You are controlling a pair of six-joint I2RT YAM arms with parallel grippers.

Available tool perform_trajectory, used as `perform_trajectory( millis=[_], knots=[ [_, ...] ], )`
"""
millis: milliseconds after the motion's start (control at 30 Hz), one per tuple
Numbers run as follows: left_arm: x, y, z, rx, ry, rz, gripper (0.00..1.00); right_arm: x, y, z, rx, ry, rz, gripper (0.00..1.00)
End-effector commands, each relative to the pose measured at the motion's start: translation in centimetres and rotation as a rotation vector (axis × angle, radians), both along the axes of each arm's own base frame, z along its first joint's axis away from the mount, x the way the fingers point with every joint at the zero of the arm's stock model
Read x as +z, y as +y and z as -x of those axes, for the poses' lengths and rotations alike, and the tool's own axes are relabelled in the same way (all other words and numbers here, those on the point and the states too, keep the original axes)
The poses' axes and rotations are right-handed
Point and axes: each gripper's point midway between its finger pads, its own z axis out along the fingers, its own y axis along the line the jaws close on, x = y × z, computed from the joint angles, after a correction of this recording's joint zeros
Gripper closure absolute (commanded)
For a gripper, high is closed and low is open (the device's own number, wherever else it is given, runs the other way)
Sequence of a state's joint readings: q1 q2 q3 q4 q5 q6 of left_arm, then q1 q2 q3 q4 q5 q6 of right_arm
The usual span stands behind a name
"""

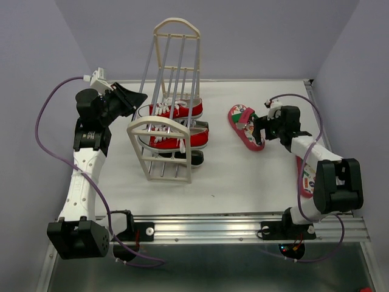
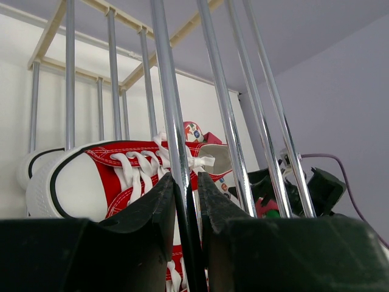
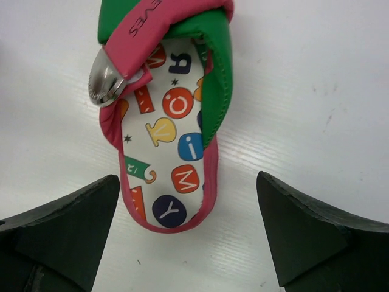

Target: Place and organize the shoes onto the shoe shelf

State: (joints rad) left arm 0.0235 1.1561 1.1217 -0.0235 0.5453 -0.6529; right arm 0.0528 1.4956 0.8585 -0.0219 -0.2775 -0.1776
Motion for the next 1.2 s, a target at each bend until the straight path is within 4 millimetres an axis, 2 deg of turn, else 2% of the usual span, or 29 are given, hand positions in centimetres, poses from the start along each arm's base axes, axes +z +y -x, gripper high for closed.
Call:
perform_trajectory(
  millis=[0, 33, 133, 167, 200, 300, 333, 400, 433, 500, 533, 600, 633, 667, 700, 733, 767, 800, 867, 900, 1000, 1033, 1167],
  knots=[
    [-10.2, 0.9, 0.6, -0.028, 0.228, -0.171, 1.00, 3.3, -1.5, -2.8, -0.094, -0.096, 0.026, 0.00],
    [-10.1, 0.9, 0.6, -0.028, 0.225, -0.173, 1.00, 3.8, -1.6, -3.4, -0.096, -0.108, 0.032, 0.00],
    [-10.0, 1.0, 0.6, -0.025, 0.222, -0.174, 1.00, 2.7, -2.0, -4.7, -0.108, -0.088, 0.060, 0.00],
    [-10.1, 1.0, 0.6, -0.024, 0.226, -0.173, 1.00, 3.3, -2.0, -5.5, -0.102, -0.106, 0.066, 0.00],
    [-10.1, 1.0, 0.5, -0.022, 0.224, -0.174, 1.00, 2.4, -1.8, -6.0, -0.090, -0.087, 0.065, 0.00],
    [-10.2, 1.0, 0.5, -0.023, 0.228, -0.175, 1.00, 2.6, -1.6, -7.8, -0.063, -0.105, 0.072, 0.00],
    [-10.1, 1.0, 0.5, -0.024, 0.225, -0.175, 1.00, 1.4, -1.5, -8.2, -0.060, -0.081, 0.072, 0.01],
    [-10.1, 1.0, 0.5, -0.026, 0.224, -0.175, 1.00, 1.5, -1.3, -9.3, -0.051, -0.089, 0.069, 0.02],
    [-10.1, 1.0, 0.5, -0.025, 0.224, -0.177, 1.00, 0.4, -0.9, -9.5, -0.032, -0.067, 0.059, 0.07],
    [-10.1, 1.0, 0.5, -0.024, 0.224, -0.178, 1.00, 0.2, -0.5, -10.2, -0.003, -0.073, 0.054, 0.18],
    [-10.1, 1.1, 0.5, -0.022, 0.224, -0.177, 1.00, -0.5, -0.1, -10.3, 0.016, -0.066, 0.042, 0.35],
    [-10.0, 1.1, 0.5, -0.022, 0.222, -0.178, 1.00, -0.3, 0.2, -10.8, 0.034, -0.087, 0.037, 0.58],
    [-9.9, 1.1, 0.5, -0.021, 0.220, -0.177, 1.00, -0.1, 0.4, -11.0, 0.050, -0.096, 0.032, 0.75],
    [-9.9, 1.1, 0.5, -0.021, 0.220, -0.177, 1.00, 0.2, 0.7, -10.9, 0.062, -0.102, 0.026, 0.80],
    [-9.9, 1.1, 0.5, -0.022, 0.219, -0.178, 1.00, 0.6, 1.1, -10.7, 0.087, -0.110, 0.014, 0.90],
    [-9.8, 1.0, 0.5, -0.023, 0.217, -0.177, 1.00, 1.1, 1.3, -10.6, 0.099, -0.122, 0.012, 0.93],
    [-9.7, 1.0, 0.6, -0.023, 0.213, -0.178, 1.00, 3.0, 1.3, -10.5, 0.106, -0.167, 0.012, 0.96],
    [-9.7, 1.0, 0.6, -0.025, 0.211, -0.177, 1.00, 3.7, 1.4, -10.3, 0.109, -0.188, 0.009, 0.99],
    [-9.6, 1.0, 0.6, -0.024, 0.208, -0.179, 1.00, 6.0, 1.5, -10.0, 0.115, -0.238, 0.007, 0.99],
    [-9.5, 1.0, 0.6, -0.023, 0.207, -0.176, 1.00, 8.5, 1.5, -9.7, 0.108, -0.290, 0.003, 0.99],
    [-9.2, 0.9, 0.6, -0.026, 0.202, -0.172, 1.00, 12.7, 1.5, -8.9, 0.103, -0.366, -0.011, 0.99],
    [-9.1, 0.9, 0.6, -0.025, 0.201, -0.170, 1.00, 15.4, 1.6, -8.1, 0.110, -0.419, -0.014, 0.99],
    [-8.0, 0.8, 0.3, -0.030, 0.188, -0.160, 0.98, 21.3, 1.5, -6.2, 0.075, -0.495, -0.059, 0.99]
  ],
)
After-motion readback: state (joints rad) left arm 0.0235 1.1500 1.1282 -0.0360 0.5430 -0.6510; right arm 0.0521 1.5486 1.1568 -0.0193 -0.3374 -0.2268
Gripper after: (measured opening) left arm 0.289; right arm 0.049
